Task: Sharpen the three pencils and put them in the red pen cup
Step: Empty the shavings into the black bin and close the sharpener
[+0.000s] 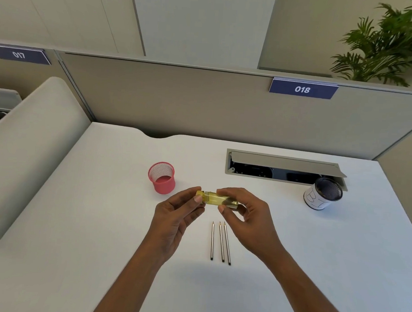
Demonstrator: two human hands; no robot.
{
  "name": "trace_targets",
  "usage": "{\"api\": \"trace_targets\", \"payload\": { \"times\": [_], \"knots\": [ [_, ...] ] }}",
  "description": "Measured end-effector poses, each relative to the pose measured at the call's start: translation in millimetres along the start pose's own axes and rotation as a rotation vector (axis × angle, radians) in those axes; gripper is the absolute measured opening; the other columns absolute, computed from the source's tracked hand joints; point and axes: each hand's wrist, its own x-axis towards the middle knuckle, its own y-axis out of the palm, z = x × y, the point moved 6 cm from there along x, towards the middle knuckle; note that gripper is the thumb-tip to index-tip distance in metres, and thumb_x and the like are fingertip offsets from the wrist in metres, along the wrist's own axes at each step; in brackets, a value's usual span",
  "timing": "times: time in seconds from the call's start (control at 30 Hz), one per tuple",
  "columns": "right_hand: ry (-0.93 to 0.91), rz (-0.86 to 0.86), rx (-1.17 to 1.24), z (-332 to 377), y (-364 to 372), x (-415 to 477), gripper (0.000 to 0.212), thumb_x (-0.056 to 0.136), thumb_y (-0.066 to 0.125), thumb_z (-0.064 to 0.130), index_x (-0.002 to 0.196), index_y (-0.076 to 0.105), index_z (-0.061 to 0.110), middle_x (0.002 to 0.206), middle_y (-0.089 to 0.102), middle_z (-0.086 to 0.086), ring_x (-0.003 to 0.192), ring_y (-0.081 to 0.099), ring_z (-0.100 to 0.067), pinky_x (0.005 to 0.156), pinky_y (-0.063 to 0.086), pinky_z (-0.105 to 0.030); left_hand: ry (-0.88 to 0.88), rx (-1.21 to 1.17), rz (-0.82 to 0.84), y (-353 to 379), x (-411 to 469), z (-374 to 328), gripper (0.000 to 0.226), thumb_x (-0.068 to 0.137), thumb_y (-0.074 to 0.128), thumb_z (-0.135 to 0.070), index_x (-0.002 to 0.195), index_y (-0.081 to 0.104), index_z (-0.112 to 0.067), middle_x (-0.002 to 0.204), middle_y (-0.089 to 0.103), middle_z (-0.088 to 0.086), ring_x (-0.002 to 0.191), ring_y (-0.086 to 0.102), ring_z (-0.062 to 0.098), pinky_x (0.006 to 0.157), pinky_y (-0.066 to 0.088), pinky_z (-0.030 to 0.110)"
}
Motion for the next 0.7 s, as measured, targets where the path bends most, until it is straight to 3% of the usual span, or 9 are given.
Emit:
{"api": "trace_targets", "payload": {
  "times": [0.4, 0.7],
  "knots": [
    [-0.125, 0.076, -0.285, 1, -1, -7, 0.03, 0.093, 0.071, 0.013, 0.122, 0.072, 0.021, 0.114, 0.072, 0.013, 0.102, 0.066, -0.006, 0.085, 0.048, -0.009, -0.043, 0.146, -0.014, -3, -6, 5, 0.037, 0.075, 0.079, -0.019, 0.109, 0.08, -0.005, 0.102, 0.079, 0.018, 0.085, 0.076, 0.026, 0.079, 0.063, 0.03],
    [-0.262, 0.099, -0.352, 4, -1, -13, 0.032, 0.094, 0.071, 0.012, 0.125, 0.07, 0.019, 0.116, 0.071, 0.01, 0.101, 0.066, -0.005, 0.087, 0.055, -0.025, -0.08, 0.252, 0.041, 3, -9, 6, 0.027, 0.077, 0.078, -0.026, 0.096, 0.084, -0.008, 0.09, 0.078, 0.016, 0.076, 0.072, 0.02, 0.075, 0.061, 0.029]
  ]
}}
